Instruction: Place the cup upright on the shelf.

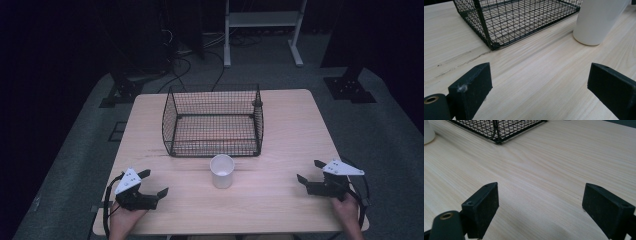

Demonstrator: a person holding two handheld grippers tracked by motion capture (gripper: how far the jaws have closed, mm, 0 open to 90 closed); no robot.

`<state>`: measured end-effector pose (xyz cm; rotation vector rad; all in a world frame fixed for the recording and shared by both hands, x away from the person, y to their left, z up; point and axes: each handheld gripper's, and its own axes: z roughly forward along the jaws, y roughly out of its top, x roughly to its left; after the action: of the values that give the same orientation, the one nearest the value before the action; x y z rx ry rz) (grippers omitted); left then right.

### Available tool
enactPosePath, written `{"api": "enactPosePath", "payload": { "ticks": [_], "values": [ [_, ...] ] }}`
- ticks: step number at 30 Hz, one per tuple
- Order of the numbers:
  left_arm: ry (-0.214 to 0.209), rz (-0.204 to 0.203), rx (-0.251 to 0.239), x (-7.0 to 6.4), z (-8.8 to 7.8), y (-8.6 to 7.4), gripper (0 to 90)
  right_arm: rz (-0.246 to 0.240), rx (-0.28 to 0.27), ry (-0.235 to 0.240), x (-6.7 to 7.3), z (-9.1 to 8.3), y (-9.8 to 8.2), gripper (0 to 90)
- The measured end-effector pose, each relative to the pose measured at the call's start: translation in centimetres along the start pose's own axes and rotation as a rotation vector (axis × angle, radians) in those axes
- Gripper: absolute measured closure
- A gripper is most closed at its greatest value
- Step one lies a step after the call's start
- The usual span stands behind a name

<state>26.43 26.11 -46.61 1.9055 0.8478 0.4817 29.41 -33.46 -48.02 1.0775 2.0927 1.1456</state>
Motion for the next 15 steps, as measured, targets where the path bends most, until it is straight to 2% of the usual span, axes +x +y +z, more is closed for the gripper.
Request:
{"api": "enactPosePath", "payload": {
  "ticks": [4, 9, 15],
  "values": [
    [-0.008, 0.006, 0.014, -0.1, 0.2, 0.0, 4.8, 0.000, -0.003, -0.002, 0.0, 0.0, 0.0, 13.1],
    [-0.027, 0.019, 0.008, -0.4, 0.4, 0.3, 4.5, -0.013, 0.002, -0.005, 0.2, 0.0, 0.0, 13.1],
    [-0.051, 0.053, 0.031, -1.3, 1.0, 1.0, 3.4, -0.014, 0.004, -0.008, 0.2, 0.0, 0.0, 13.1]
  ]
}}
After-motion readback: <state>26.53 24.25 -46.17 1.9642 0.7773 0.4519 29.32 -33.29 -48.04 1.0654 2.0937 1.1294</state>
